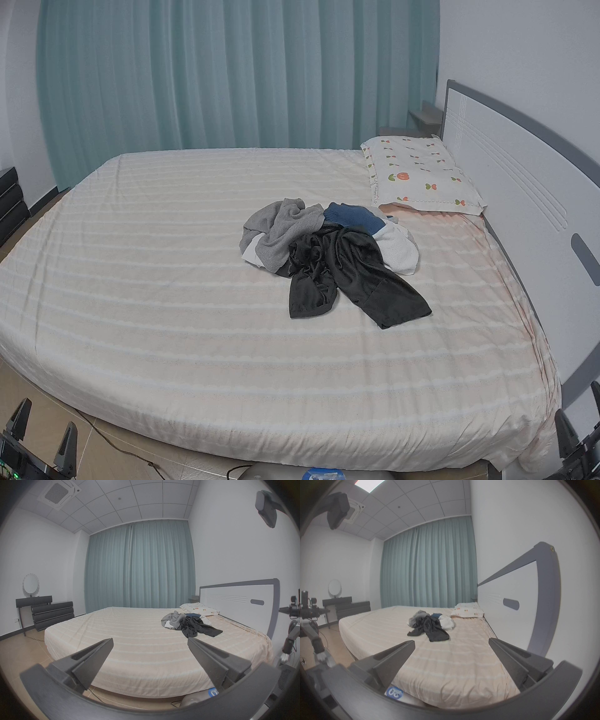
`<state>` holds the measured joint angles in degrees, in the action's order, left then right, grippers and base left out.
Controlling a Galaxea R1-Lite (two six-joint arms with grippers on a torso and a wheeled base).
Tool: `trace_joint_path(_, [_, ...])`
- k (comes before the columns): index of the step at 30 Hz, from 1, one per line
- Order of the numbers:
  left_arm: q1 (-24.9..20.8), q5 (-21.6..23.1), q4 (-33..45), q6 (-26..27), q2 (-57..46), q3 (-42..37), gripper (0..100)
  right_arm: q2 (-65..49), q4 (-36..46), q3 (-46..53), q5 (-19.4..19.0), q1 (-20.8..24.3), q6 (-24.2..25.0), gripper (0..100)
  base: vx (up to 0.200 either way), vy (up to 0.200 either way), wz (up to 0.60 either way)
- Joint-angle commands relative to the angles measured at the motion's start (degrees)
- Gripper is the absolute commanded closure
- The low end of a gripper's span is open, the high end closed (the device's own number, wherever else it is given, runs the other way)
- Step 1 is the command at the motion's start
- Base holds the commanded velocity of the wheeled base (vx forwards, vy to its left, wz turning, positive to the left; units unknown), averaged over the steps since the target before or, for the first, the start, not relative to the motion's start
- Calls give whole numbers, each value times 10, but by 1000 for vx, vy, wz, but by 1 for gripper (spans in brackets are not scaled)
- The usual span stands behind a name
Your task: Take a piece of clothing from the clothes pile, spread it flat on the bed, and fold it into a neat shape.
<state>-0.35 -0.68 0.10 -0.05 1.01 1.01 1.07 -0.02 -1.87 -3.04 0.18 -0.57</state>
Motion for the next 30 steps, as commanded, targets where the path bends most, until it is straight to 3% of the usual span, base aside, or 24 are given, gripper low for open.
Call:
trace_joint_path(1, [0, 0, 0, 0, -4, -10, 0, 98, 6, -147, -22, 5, 42, 0, 0, 0, 0])
trace_joint_path(4, [0, 0, 0, 0, -4, -10, 0, 219, 0, -150, -65, 7, 23, 0, 0, 0, 0])
trace_joint_path(10, [0, 0, 0, 0, -4, -10, 0, 407, -45, -152, -77, 19, 33, 0, 0, 0, 0])
trace_joint_path(13, [0, 0, 0, 0, -4, -10, 0, 567, -152, -154, -72, 68, 69, 0, 0, 0, 0])
trace_joint_path(18, [0, 0, 0, 0, -4, -10, 0, 775, -260, -201, -60, 104, 168, 0, 0, 0, 0])
trace_joint_path(24, [0, 0, 0, 0, -4, -10, 0, 995, -314, -323, -23, 132, 247, 0, 0, 0, 0])
trace_joint_path(30, [0, 0, 0, 0, -4, -10, 0, 1148, -316, -467, 1, 140, 320, 0, 0, 0, 0])
